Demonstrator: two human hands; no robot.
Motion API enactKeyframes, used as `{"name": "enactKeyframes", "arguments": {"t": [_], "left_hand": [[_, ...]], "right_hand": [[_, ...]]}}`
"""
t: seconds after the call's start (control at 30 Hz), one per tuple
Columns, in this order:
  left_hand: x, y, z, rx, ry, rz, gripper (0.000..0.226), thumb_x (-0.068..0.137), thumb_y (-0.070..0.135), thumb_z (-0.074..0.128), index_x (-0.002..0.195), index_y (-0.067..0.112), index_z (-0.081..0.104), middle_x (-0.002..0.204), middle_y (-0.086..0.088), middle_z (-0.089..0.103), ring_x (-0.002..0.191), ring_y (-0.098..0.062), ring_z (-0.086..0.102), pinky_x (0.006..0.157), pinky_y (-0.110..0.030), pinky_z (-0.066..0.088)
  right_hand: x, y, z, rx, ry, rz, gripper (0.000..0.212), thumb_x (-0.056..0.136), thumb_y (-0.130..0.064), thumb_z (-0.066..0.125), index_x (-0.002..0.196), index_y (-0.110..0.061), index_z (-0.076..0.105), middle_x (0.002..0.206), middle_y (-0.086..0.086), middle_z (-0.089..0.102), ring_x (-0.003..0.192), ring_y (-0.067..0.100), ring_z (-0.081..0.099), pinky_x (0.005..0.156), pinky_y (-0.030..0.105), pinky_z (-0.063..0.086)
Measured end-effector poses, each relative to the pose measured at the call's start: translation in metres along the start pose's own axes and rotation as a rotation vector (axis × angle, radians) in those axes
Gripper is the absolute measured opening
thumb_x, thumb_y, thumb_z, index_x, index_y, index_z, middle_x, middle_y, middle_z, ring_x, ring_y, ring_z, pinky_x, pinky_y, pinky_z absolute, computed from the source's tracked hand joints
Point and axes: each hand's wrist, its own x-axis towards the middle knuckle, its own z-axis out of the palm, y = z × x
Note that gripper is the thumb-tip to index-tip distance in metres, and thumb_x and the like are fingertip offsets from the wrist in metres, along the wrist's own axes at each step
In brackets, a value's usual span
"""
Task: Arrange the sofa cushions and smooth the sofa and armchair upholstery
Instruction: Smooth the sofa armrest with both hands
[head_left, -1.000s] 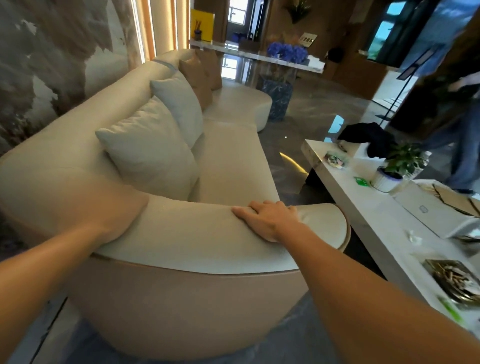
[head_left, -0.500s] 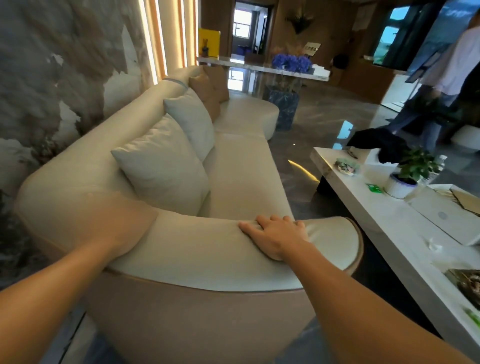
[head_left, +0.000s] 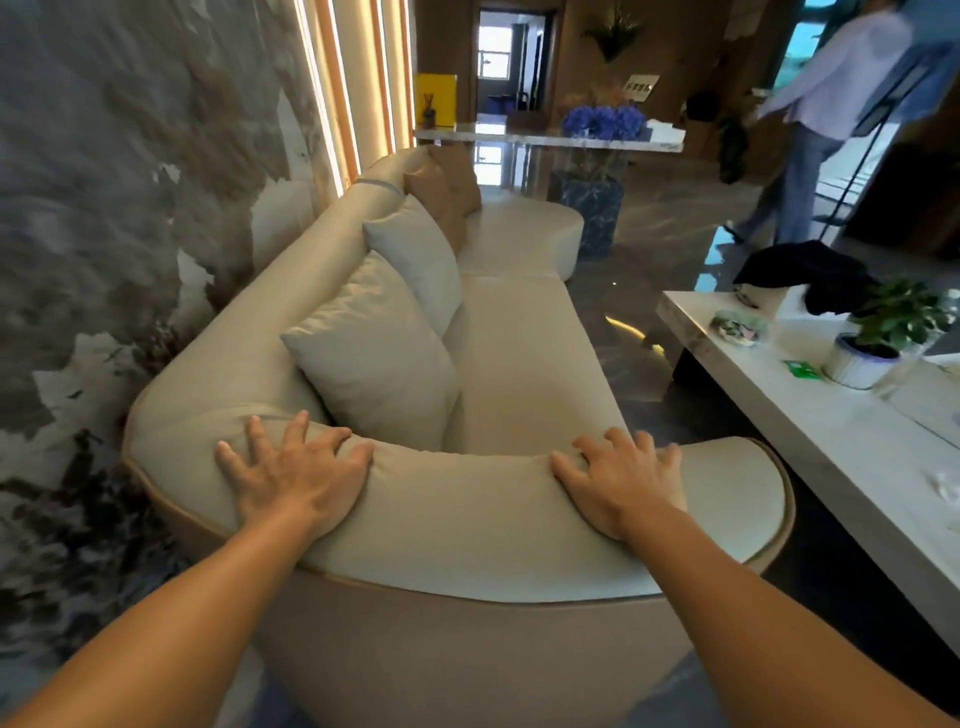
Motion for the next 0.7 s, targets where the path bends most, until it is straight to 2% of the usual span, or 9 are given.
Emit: {"name": "enactKeyframes", "arguments": {"t": [0.07,0.17,0.23,0.27,0.33,0.4,0.5,0.63,0.7], "left_hand": [[-0.002,0.002,-0.007,0.004,-0.052,0.029,0.068,0.079,0.069,0.008,0.134,0.052,0.043,0.16,0.004,0.02,0.145,-0.039,-0.004,0.109,-0.065,-0.012],[-0.016,-0.001,-0.02,0.009,-0.137,0.098,0.063,0.087,0.066,0.006,0.142,0.049,0.033,0.162,0.002,0.013,0.146,-0.035,-0.007,0.111,-0.063,-0.011],[-0.03,-0.007,-0.026,0.028,-0.188,0.145,0.061,0.091,0.062,0.006,0.147,0.045,0.022,0.163,0.002,0.006,0.147,-0.031,-0.006,0.114,-0.059,-0.006],[-0.04,-0.009,-0.028,0.037,-0.229,0.164,0.06,0.092,0.061,0.008,0.149,0.043,0.017,0.163,0.001,0.003,0.147,-0.031,-0.006,0.115,-0.057,-0.003],[-0.064,-0.005,-0.037,0.06,-0.344,0.208,0.063,0.093,0.06,0.015,0.151,0.037,0.011,0.163,-0.002,0.001,0.147,-0.034,-0.002,0.116,-0.055,0.004],[-0.082,0.011,-0.06,0.125,-0.451,0.288,0.063,0.093,0.057,0.029,0.148,0.026,0.025,0.157,-0.009,0.02,0.139,-0.04,0.021,0.111,-0.05,0.024],[-0.101,0.053,-0.119,0.273,-0.556,0.411,0.049,0.092,0.038,0.045,0.134,0.014,0.048,0.141,-0.011,0.047,0.125,-0.034,0.047,0.103,-0.043,0.04],[-0.154,0.114,-0.212,0.403,-0.522,0.535,0.048,0.088,0.034,0.042,0.131,0.014,0.052,0.132,-0.009,0.054,0.113,-0.032,0.055,0.086,-0.039,0.045],[-0.192,0.14,-0.26,0.388,-0.5,0.61,0.05,0.088,0.036,0.042,0.133,0.016,0.05,0.135,-0.008,0.053,0.115,-0.031,0.054,0.085,-0.037,0.044]], "right_hand": [[-0.018,-0.001,-0.002,0.032,-0.037,0.108,0.07,0.087,-0.065,0.006,0.132,-0.036,0.05,0.148,0.01,0.042,0.137,0.035,0.027,0.108,0.059,0.017],[-0.059,0.002,-0.003,0.119,-0.184,0.128,0.064,0.093,-0.062,0.006,0.153,-0.041,0.013,0.166,0.006,0.002,0.149,0.036,-0.007,0.115,0.06,-0.005],[-0.082,0.005,-0.008,0.115,-0.268,0.065,0.06,0.096,-0.058,0.007,0.152,-0.043,-0.008,0.165,0.001,-0.014,0.149,0.033,-0.017,0.116,0.057,-0.008],[-0.091,0.007,-0.014,0.1,-0.319,0.041,0.059,0.097,-0.057,0.009,0.152,-0.044,-0.009,0.165,0.0,-0.016,0.149,0.033,-0.017,0.117,0.057,-0.005],[-0.102,0.011,-0.035,0.112,-0.439,0.026,0.061,0.099,-0.052,0.022,0.155,-0.04,0.003,0.166,0.003,-0.009,0.15,0.034,-0.008,0.119,0.056,0.007],[-0.108,0.007,-0.068,0.15,-0.559,0.045,0.058,0.098,-0.043,0.037,0.153,-0.027,0.026,0.163,0.011,0.014,0.146,0.036,0.017,0.116,0.052,0.024],[-0.128,-0.006,-0.131,0.142,-0.635,0.071,0.038,0.096,-0.027,0.043,0.117,-0.003,0.063,0.135,0.021,0.056,0.11,0.036,0.054,0.097,0.041,0.043],[-0.173,0.012,-0.225,0.29,-0.63,0.168,0.041,0.096,-0.029,0.044,0.111,0.002,0.066,0.109,0.017,0.072,0.089,0.033,0.068,0.081,0.038,0.054],[-0.204,0.033,-0.273,0.307,-0.621,0.213,0.041,0.095,-0.033,0.047,0.115,-0.001,0.063,0.101,0.01,0.074,0.08,0.028,0.068,0.078,0.038,0.054]]}}
